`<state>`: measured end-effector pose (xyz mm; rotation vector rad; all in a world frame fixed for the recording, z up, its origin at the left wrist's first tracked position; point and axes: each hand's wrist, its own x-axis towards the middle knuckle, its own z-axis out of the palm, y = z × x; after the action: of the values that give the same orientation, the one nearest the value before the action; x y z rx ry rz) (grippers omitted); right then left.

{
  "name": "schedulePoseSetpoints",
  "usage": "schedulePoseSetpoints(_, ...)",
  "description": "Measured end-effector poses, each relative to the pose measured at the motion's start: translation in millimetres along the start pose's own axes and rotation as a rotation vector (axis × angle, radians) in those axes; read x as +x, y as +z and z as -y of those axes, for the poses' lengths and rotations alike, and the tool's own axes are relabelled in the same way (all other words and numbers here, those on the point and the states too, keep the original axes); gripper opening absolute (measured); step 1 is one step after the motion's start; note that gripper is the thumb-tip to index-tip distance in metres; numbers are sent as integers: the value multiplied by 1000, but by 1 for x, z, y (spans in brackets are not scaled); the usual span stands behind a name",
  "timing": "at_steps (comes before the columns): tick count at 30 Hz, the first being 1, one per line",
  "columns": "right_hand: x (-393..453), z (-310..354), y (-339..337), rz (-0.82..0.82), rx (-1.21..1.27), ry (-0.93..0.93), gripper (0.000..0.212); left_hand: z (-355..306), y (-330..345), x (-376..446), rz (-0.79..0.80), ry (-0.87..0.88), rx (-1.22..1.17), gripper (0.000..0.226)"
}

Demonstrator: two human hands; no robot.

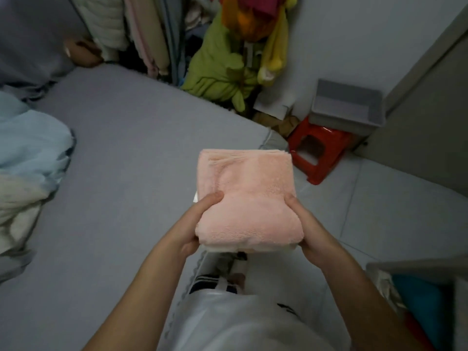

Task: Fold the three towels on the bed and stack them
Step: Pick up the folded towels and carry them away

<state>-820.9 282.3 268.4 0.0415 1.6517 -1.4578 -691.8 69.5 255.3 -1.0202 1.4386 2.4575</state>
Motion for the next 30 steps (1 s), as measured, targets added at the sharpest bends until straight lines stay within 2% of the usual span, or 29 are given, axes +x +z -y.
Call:
schedulePoseSetpoints(5, 55, 60, -95, -145, 173, -7, 51, -61, 86, 114, 158, -66, 67, 58)
schedulePoseSetpoints(10, 118, 98, -188, -230, 325, -46, 68, -106, 174, 230, 231, -135, 178, 66)
schedulePoseSetpoints(16, 210, 151, -312, -237, 421, -8, 65, -142, 278, 366, 246, -219, 167, 66)
schedulePoseSetpoints(21, 272, 211, -415, -229, 342, 37, 65, -175, 354, 456, 274, -303, 98, 57)
schedulePoseSetpoints(26, 332, 252, -478, -216, 311, 84, 81, -197, 397, 525, 266, -310, 5, 43)
schedulePoseSetpoints(28, 362, 268, -497, -229, 311, 100, 74, -212, 414, 561, 229, -324, 54, 48)
schedulePoseSetpoints(30, 397, 285, -515, -240, 318, 110, 56, -226, 427, 604, 203, -337, 76, 54)
